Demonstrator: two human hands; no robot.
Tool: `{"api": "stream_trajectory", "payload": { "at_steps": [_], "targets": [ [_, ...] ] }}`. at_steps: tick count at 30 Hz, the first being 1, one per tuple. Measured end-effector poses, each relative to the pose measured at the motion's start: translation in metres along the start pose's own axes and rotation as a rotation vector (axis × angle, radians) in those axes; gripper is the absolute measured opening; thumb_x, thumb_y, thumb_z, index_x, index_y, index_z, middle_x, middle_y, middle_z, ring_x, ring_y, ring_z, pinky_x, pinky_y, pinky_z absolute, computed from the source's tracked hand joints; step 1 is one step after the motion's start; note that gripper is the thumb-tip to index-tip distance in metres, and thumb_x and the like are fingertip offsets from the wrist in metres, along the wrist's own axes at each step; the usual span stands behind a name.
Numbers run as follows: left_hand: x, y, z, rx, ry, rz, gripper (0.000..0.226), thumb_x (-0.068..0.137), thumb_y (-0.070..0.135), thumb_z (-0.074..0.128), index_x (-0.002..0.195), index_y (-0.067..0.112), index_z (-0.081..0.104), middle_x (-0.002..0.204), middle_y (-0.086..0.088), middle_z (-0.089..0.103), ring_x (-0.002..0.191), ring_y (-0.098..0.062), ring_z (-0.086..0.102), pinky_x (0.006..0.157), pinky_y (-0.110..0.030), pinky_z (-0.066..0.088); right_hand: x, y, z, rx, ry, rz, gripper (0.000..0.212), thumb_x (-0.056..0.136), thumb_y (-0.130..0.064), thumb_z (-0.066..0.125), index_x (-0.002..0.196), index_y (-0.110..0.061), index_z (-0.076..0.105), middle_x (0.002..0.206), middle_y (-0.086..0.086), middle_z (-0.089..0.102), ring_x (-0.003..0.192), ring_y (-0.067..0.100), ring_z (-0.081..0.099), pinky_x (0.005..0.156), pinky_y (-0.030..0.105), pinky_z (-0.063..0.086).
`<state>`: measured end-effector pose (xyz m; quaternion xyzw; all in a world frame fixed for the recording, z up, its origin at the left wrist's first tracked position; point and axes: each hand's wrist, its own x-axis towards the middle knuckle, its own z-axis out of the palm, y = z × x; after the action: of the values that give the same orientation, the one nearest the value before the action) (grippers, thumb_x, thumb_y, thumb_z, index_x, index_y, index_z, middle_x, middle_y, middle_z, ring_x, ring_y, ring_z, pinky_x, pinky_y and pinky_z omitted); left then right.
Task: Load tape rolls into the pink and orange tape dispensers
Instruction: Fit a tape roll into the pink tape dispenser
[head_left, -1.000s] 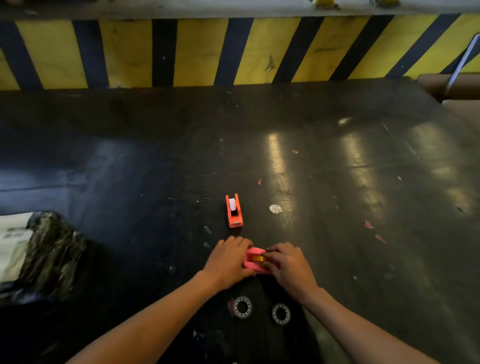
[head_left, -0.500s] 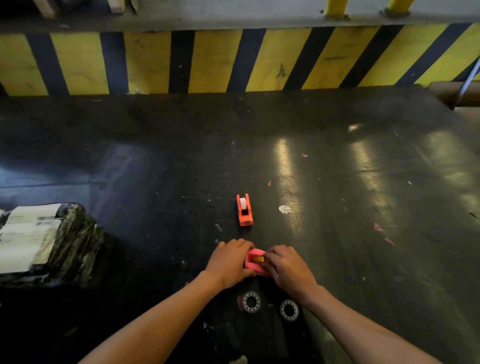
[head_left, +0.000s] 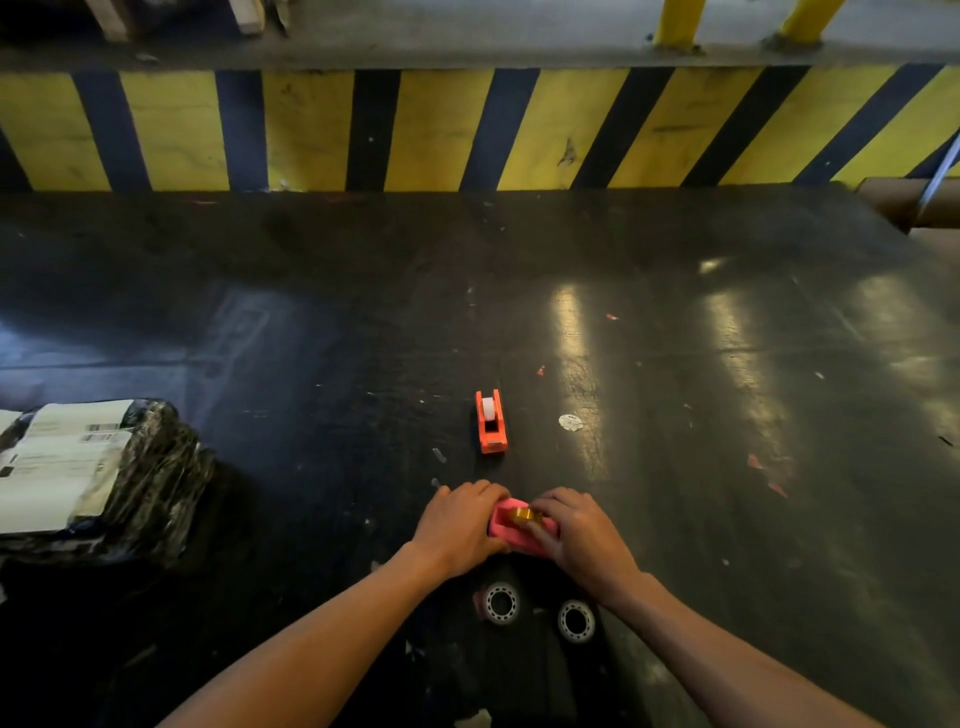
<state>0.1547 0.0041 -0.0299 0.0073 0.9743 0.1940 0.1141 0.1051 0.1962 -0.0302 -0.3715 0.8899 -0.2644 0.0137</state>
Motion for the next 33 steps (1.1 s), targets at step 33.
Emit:
{"api": "stream_trajectory", "payload": {
  "at_steps": [33],
  "targets": [
    [-0.038,0.047,0.006,-0.821,0.446,-0.111,0.026,0.092,0.022,0.069,0.117,0.029,0.065,0.105,0.018,0.066,0.095,0.009,0.062,0.075,-0.010,0.052,-0.084,0.040,-0.030,-0.036,-0.120,0.614,0.035,0.082,-0.026,0.074,0.113,-0.019,0.058,0.114,0.005,0.064,0.108,0.029,0.055,0.089,0.039,0.048]
  ]
}}
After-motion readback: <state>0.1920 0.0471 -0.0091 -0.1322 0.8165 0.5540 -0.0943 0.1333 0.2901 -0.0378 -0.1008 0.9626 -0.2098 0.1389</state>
